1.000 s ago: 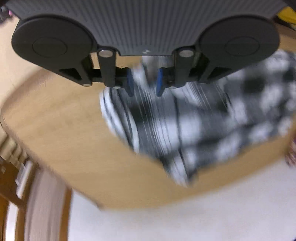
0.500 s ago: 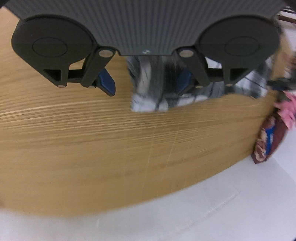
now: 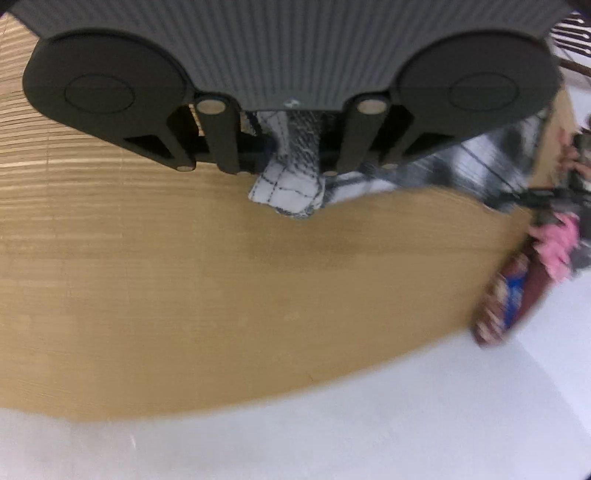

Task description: Fold clothes

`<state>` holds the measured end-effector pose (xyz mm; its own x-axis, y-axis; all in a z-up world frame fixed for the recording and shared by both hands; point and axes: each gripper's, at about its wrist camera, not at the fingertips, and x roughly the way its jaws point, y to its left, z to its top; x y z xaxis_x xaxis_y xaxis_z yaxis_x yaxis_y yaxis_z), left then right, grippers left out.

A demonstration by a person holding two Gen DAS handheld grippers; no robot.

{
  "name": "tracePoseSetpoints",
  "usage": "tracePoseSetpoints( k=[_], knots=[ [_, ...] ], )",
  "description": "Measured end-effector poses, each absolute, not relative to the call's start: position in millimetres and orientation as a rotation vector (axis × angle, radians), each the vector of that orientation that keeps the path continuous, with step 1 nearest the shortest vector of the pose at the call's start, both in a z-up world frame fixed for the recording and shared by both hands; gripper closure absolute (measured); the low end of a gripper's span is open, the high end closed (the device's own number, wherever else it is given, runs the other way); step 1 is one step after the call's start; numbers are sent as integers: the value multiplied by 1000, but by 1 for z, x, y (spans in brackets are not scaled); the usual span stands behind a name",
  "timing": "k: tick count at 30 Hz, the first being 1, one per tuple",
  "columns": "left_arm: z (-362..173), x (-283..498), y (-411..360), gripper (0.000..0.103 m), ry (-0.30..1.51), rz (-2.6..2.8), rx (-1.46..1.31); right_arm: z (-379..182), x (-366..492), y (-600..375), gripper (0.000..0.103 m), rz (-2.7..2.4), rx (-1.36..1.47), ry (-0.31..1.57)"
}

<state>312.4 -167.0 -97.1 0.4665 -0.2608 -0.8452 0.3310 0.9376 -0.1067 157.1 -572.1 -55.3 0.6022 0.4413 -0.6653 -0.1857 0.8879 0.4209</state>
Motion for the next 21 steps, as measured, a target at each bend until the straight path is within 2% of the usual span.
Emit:
tracePoseSetpoints(
  k=[5, 10, 13, 18, 21],
  knots=[
    [-35, 241, -146, 90, 851, -429, 131, 10, 73, -565, 87, 443, 250, 674],
    [-11, 149, -126, 90, 772, -477, 225, 36, -33, -549, 87, 430, 151, 642],
    [-36, 101, -122, 89, 816, -479, 311, 20, -87, -523, 87, 388, 51, 688],
    [-104, 59, -104, 86, 980, -435, 328, -62, -145, -480, 81, 263, -97, 845],
    [-123, 44, -93, 84, 1008, -387, 340, -95, -166, -462, 78, 172, -177, 848]
  ],
)
